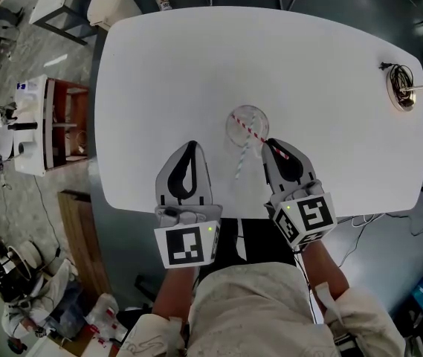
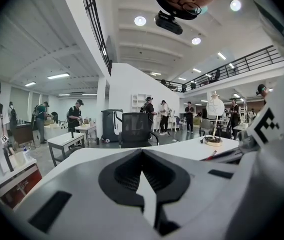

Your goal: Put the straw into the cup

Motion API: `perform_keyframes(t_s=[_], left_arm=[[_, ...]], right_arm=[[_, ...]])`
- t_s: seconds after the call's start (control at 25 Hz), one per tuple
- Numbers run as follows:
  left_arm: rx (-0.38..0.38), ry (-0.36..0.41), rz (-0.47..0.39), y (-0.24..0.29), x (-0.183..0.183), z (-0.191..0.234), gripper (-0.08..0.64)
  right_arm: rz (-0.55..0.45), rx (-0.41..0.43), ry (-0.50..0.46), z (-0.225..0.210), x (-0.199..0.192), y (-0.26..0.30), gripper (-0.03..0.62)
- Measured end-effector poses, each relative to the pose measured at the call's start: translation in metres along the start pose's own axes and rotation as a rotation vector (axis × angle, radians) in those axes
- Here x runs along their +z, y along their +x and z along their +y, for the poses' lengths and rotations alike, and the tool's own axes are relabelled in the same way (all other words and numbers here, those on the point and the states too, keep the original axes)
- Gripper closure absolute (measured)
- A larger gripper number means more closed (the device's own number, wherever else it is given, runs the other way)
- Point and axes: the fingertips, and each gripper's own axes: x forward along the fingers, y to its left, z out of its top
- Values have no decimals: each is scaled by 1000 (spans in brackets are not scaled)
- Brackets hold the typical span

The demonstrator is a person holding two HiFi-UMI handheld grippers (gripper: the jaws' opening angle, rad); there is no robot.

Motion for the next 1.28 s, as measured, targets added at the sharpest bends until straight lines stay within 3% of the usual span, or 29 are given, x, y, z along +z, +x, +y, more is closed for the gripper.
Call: perform_keyframes(t_s=[0.32,0.52,0.68,1.28], left_arm=[[-5,1,8,-4,-2,-5,557],[-3,2,0,-8,0,-5,558],[-2,6,-8,-16,1,-5,558],[-32,15,-110,-69,38,-10,558]], right_arm=[[8,-42,-10,-6,-10,-1,561],[21,-50,-17,-4,-16,0,505],[32,-70,-13,-6,-23,-6,495],[-18,-166,-50,7,-5,-60,492]])
